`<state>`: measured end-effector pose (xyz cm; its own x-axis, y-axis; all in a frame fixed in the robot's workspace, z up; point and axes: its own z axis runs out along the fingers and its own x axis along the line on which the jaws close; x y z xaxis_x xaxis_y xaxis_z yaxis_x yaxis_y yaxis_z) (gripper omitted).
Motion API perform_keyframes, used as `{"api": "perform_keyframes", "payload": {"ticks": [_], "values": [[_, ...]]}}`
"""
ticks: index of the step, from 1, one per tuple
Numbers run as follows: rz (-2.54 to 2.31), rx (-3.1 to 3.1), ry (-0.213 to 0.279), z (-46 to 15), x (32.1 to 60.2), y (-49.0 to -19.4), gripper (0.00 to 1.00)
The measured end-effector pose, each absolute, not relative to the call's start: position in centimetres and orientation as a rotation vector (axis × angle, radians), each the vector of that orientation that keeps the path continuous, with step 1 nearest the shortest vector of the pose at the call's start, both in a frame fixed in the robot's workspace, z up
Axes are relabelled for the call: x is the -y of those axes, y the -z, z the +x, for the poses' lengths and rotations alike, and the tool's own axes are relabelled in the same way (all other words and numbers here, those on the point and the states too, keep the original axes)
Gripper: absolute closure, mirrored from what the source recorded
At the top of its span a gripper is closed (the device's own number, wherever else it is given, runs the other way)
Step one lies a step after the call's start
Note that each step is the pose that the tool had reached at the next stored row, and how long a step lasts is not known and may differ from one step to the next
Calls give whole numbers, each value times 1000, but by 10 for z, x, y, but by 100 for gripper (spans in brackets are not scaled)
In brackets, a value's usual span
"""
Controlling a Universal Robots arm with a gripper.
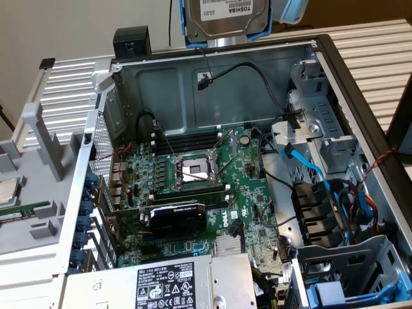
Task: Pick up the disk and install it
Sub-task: 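Pick up the disk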
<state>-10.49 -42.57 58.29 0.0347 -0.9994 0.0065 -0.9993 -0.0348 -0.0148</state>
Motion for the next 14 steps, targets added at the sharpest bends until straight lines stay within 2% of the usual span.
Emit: {"api": "perform_keyframes", "payload": {"ticks": [14], "values": [[-2253, -2177, 20, -96, 450, -583, 64]]}}
